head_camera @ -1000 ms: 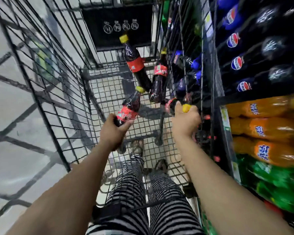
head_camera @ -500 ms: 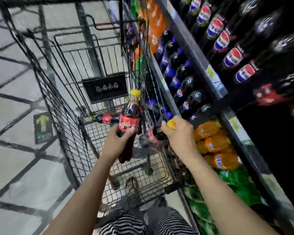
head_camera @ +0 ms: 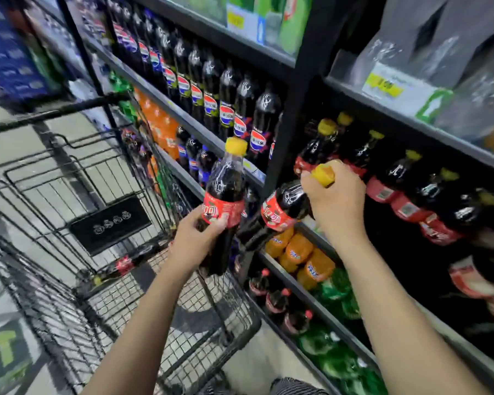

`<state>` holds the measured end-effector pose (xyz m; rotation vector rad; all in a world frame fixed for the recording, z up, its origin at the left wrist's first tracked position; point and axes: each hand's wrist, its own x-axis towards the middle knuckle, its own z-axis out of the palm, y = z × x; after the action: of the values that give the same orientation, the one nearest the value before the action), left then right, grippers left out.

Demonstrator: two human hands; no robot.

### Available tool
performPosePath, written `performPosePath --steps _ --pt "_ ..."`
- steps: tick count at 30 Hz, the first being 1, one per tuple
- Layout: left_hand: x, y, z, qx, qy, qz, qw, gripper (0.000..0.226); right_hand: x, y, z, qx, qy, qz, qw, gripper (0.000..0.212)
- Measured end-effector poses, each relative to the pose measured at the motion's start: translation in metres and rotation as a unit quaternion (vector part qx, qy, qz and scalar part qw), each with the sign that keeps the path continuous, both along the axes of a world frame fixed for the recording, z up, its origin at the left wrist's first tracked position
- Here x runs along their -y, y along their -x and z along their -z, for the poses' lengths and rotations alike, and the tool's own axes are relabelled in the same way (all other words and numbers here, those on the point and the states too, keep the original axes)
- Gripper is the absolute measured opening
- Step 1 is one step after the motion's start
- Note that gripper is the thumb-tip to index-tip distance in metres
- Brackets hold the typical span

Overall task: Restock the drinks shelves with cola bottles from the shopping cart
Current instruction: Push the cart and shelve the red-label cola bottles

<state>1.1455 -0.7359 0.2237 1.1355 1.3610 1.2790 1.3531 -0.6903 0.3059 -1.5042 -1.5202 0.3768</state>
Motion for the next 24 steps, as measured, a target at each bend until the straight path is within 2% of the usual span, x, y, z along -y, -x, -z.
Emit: performPosePath --steps 1,4,7,10,16,24 --pt "-0.004 -0.009 -0.004 -0.001 -0.009 0.021 1.000 0.029 0.003 -0.010 -0.006 0.005 -0.004 0.015 1.000 0.037" --pt "-0.016 -0.039 -0.009 0.003 -0.023 0.070 0.997 0.008 0.015 -0.041 -0.019 -0.013 -0.017 0.056 0.998 0.034" --pt "-0.024 -0.072 -0.010 -0.016 -0.031 0.135 0.990 0.023 0.028 -0.070 -0.026 -0.019 -0.033 0.117 0.992 0.034" --pt "-0.032 -0.102 -0.008 -0.027 -0.031 0.190 0.981 0.017 0.043 -0.094 -0.025 -0.028 -0.077 0.185 0.979 0.035" --pt "-0.045 -0.159 -0.014 -0.006 -0.029 0.238 0.971 0.013 0.065 -0.127 -0.022 -0.069 -0.152 0.305 0.938 0.027" --pt "-0.063 -0.200 -0.014 -0.020 -0.072 0.281 0.957 0.003 0.078 -0.140 -0.005 0.001 -0.202 0.344 0.917 0.024"
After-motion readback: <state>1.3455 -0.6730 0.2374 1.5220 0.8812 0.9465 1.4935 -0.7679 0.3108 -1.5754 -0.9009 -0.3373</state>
